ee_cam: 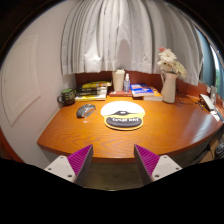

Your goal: Arrange mouse

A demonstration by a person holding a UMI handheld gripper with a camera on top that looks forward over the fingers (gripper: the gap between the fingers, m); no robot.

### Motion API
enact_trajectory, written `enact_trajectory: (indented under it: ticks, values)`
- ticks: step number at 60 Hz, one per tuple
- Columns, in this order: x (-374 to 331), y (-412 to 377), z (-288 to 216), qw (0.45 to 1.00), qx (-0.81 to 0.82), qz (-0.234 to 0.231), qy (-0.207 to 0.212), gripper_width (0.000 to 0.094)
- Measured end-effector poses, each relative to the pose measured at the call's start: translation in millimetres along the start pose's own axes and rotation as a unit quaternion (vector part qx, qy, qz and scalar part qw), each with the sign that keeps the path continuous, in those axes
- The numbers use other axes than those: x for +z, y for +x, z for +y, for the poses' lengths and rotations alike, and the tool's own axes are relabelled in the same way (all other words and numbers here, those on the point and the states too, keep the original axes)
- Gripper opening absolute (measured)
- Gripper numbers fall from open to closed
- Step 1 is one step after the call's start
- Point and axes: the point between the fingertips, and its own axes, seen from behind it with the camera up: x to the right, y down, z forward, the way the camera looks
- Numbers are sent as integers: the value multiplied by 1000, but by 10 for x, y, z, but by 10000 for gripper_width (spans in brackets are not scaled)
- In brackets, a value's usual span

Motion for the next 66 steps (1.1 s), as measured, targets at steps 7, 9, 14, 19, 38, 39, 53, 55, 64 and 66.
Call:
enact_trajectory:
  ticks: [7, 9, 14, 19, 38, 39, 53, 55, 64, 66]
  values:
    - [422, -560, -13, 1000, -3, -25, -16, 832]
    - [544, -697, -43, 999, -4, -31, -20, 833]
    - [869, -977, -154, 999, -8, -41, -25, 835]
    - [1217, -1193, -268, 998, -11, -45, -31, 830]
    - [2365, -1594, -783, 998, -12, -33, -50, 830]
    - [2413, -1597, -805, 998, -12, -32, -50, 828]
    - [2854, -1661, -1046, 998, -2, -19, -60, 798]
    - [2908, -1685, -1070, 998, 0, -20, -62, 797]
    - [3063, -1729, -1123, 997, -23, -12, -74, 775]
    - [3091, -1721, -1116, 996, -30, -6, -79, 760]
